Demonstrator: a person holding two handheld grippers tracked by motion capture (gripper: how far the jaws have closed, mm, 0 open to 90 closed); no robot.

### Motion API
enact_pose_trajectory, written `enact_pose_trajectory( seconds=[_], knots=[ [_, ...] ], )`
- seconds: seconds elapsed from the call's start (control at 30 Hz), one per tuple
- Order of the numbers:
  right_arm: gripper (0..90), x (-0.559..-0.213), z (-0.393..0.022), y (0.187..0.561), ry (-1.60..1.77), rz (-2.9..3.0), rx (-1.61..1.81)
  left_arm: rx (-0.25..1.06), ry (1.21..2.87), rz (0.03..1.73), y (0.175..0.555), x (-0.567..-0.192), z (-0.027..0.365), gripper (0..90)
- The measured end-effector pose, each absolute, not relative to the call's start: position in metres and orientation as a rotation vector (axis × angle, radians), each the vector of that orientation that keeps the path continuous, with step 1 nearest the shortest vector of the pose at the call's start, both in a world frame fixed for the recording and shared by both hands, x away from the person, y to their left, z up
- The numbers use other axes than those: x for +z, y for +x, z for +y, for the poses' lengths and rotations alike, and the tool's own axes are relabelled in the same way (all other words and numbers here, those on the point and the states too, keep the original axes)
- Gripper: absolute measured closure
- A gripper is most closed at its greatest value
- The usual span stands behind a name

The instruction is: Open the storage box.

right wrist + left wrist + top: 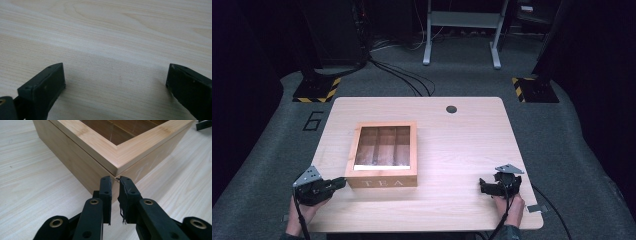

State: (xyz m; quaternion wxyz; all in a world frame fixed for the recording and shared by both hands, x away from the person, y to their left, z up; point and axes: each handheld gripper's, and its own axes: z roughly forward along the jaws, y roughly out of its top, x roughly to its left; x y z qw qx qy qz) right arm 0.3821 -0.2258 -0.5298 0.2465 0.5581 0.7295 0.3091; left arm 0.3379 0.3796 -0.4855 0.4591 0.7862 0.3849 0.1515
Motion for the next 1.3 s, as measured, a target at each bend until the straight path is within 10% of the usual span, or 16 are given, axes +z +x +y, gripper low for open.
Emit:
enact_pose_trajectory(
  seconds=[1.3],
  knots=[
    [2.2, -0.5294, -0.225, 0.3816, 1.518, 1.989, 0.839, 0.429, 1.864, 0.91, 0.3336, -0.4908, 0.3799, 87.8]
  ],
)
